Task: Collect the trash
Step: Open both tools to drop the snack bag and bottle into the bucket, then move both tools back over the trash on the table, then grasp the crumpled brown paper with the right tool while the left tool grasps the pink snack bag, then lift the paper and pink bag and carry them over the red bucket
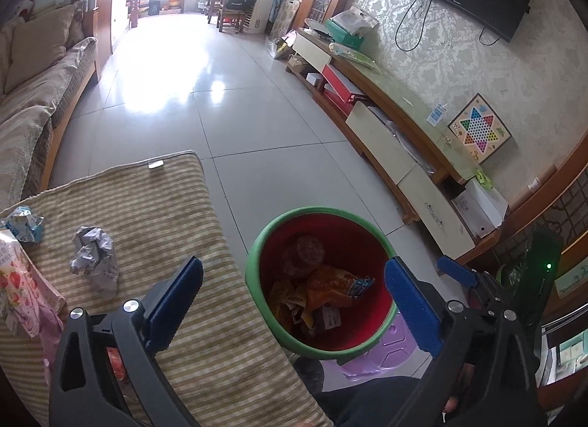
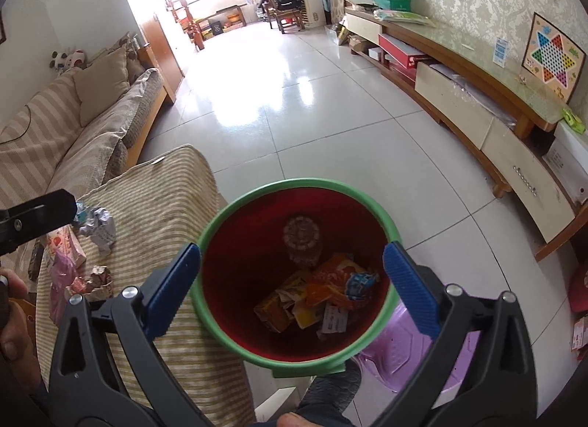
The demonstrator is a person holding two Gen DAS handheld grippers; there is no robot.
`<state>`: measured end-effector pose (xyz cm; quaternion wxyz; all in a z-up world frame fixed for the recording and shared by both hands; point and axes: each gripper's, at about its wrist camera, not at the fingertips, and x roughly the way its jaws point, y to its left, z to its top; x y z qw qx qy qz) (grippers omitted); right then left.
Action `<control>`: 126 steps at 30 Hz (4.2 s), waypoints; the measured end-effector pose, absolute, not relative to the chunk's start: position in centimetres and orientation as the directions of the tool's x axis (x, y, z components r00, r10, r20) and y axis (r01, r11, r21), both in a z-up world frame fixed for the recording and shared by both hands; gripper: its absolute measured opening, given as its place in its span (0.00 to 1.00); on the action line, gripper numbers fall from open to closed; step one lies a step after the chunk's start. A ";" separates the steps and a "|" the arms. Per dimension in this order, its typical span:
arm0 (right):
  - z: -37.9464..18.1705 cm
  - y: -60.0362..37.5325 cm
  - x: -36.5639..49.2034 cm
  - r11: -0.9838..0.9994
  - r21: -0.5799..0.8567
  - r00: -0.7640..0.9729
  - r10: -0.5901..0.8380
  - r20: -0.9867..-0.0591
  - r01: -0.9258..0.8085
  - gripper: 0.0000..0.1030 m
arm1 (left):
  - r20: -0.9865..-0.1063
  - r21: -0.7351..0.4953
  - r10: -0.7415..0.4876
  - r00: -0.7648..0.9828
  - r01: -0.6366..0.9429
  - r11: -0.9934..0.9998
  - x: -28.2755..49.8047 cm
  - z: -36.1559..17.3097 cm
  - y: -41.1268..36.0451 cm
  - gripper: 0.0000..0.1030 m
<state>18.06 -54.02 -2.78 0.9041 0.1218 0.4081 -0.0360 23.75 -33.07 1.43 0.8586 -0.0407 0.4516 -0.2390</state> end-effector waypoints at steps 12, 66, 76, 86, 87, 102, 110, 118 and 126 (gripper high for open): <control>-1.1 -42.8 17.5 0.984 0.180 0.641 0.136 -0.755 0.003 0.95 | -0.734 -0.279 -0.363 0.574 0.232 0.932 19.9 3.2 -19.7 0.92; -10.2 -27.2 22.7 0.953 0.221 0.433 0.292 -0.853 -0.206 0.95 | -0.887 -0.178 -0.234 0.398 0.173 0.969 19.0 -11.7 -9.7 0.79; -10.4 -26.5 22.7 0.922 0.295 0.405 0.376 -0.833 -0.250 0.61 | -0.877 -0.217 -0.273 0.395 0.182 0.959 18.7 -12.0 -9.5 0.46; -9.7 -28.4 22.0 0.923 0.327 0.421 0.384 -0.822 -0.203 0.30 | -0.865 -0.259 -0.310 0.394 0.179 0.949 17.4 -11.4 -8.8 0.33; -9.6 -28.4 21.9 0.924 0.325 0.424 0.382 -0.821 -0.203 0.30 | -0.864 -0.253 -0.306 0.400 0.180 0.951 17.2 -11.2 -8.8 0.32; -5.6 -29.1 19.4 0.935 0.286 0.513 0.354 -0.782 -0.210 0.29 | -0.836 -0.250 -0.301 0.458 0.171 0.953 14.3 -7.9 -7.5 0.28; -3.8 -29.3 18.4 0.932 0.291 0.542 0.362 -0.759 -0.214 0.29 | -0.815 -0.247 -0.292 0.500 0.156 0.956 13.2 -5.6 -7.0 0.28; -2.2 -30.0 17.3 0.930 0.294 0.572 0.367 -0.733 -0.219 0.29 | -0.799 -0.229 -0.271 0.538 0.144 0.963 12.8 -3.3 -7.4 0.28; -1.3 -31.6 16.8 0.929 0.311 0.599 0.368 -0.712 -0.201 0.29 | -0.787 -0.211 -0.267 0.556 0.164 0.964 12.7 -1.5 -8.6 0.28</control>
